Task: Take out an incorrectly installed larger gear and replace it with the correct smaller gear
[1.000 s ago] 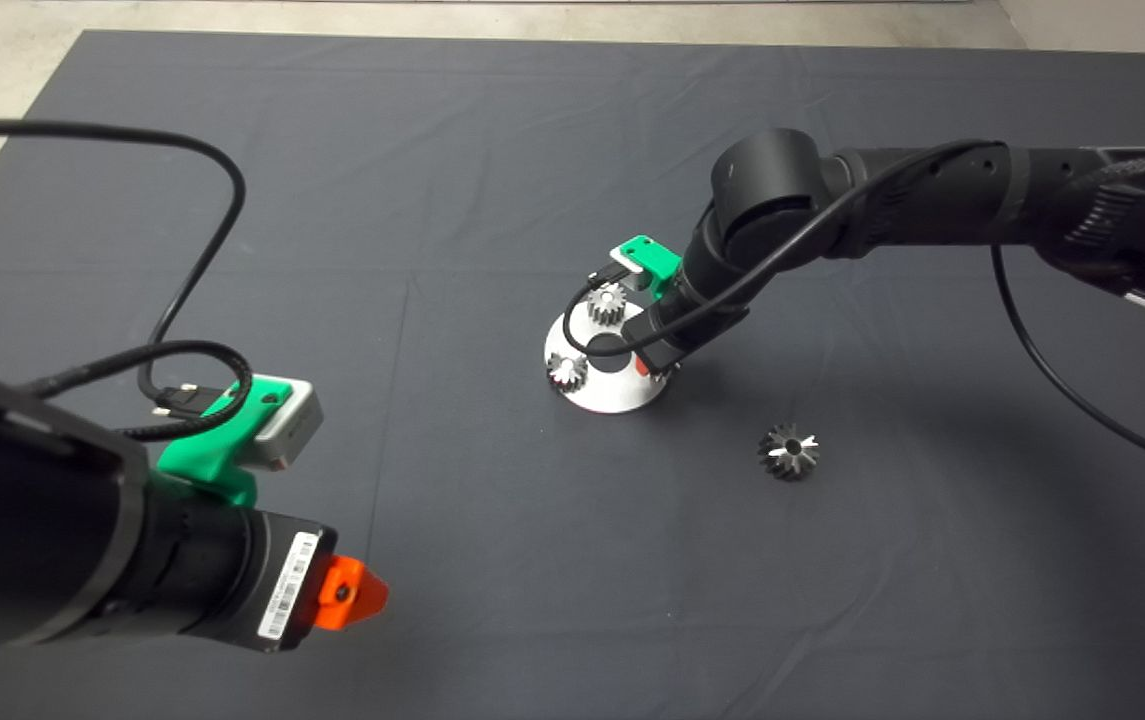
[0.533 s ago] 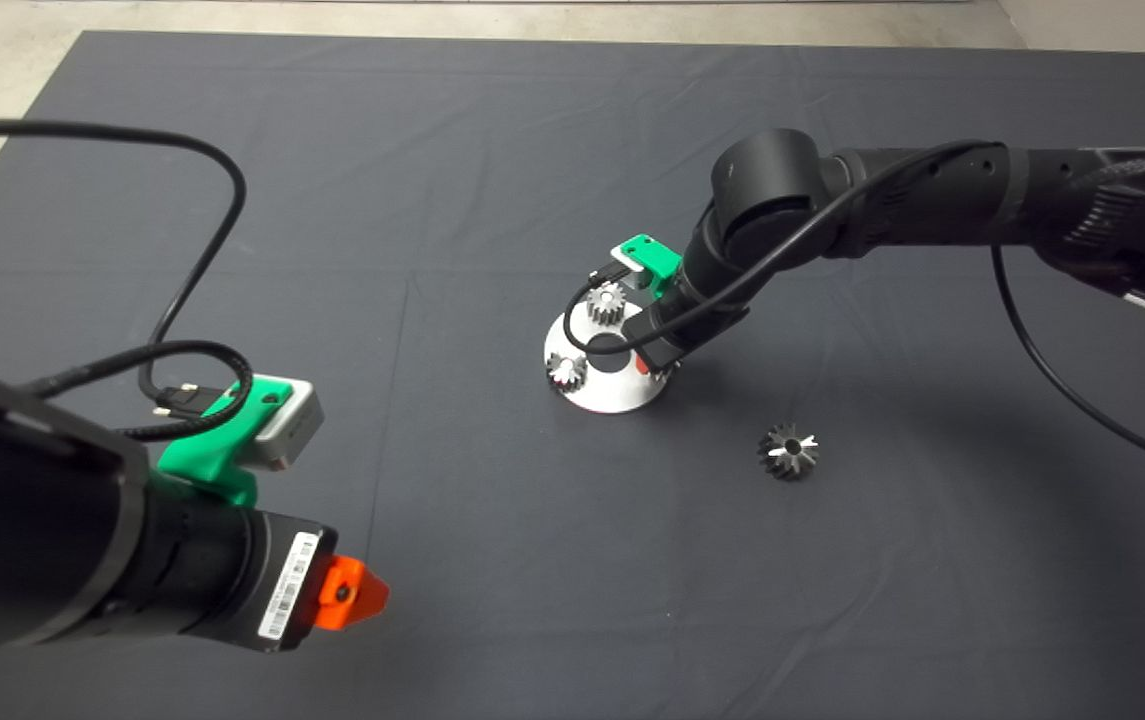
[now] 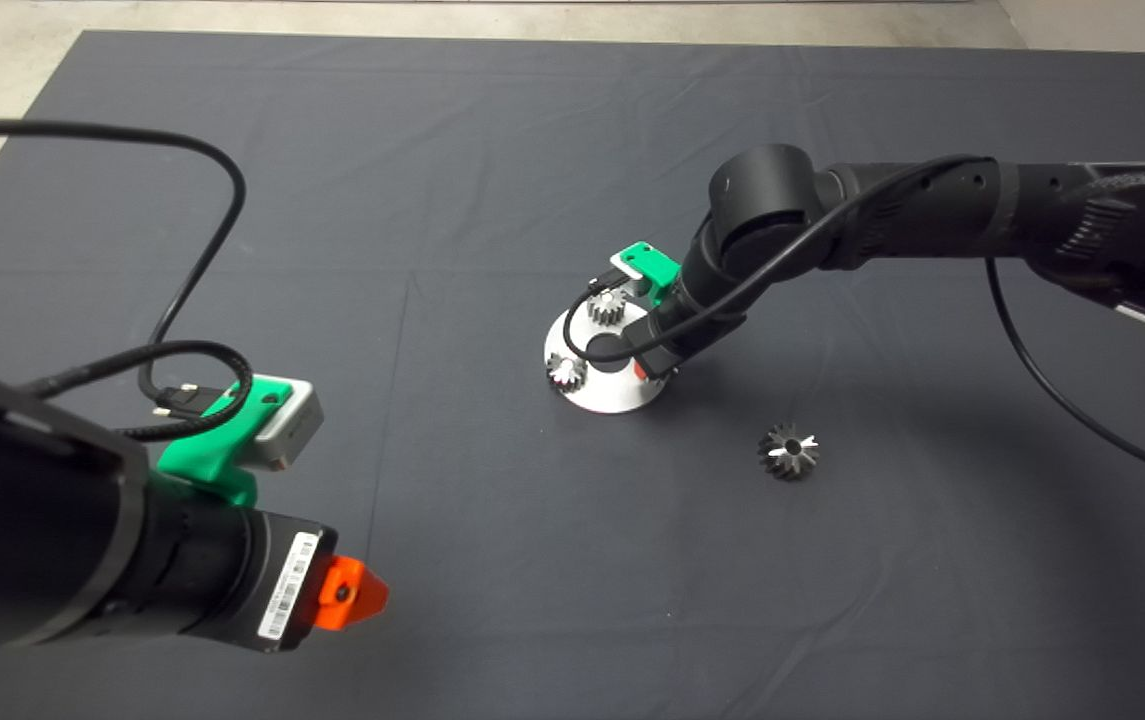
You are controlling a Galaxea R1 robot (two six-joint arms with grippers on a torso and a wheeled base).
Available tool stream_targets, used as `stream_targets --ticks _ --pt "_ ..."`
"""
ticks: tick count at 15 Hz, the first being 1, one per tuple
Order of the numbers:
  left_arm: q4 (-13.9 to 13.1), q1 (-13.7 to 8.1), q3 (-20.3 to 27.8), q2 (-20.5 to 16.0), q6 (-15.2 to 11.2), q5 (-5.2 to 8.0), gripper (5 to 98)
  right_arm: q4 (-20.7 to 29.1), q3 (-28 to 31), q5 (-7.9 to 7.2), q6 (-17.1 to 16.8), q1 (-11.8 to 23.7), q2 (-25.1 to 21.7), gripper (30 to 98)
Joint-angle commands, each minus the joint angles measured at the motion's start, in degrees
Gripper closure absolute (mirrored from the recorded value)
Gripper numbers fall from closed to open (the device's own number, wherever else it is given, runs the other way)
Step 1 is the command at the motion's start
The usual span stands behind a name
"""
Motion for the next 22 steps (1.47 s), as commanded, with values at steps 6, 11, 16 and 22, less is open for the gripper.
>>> stream_targets --ticks 6,11,16,22 --pt "-1.0 -0.6 1.0 0.0 -0.4 0.16 5.9 -1.6 0.4 -0.12 0.2 1.7 -0.5 86.8" --pt "-1.0 -0.6 1.0 0.1 -0.4 0.16 5.9 -1.4 1.1 -0.12 0.2 2.2 -0.6 82.6" --pt "-1.0 -0.6 1.0 0.0 -0.4 0.16 5.9 21.5 15.8 -1.35 0.7 24.7 -11.5 76.2" --pt "-0.9 -0.6 1.0 0.6 1.1 0.24 5.9 27.9 44.5 -1.44 9.8 28.1 -34.0 68.8"
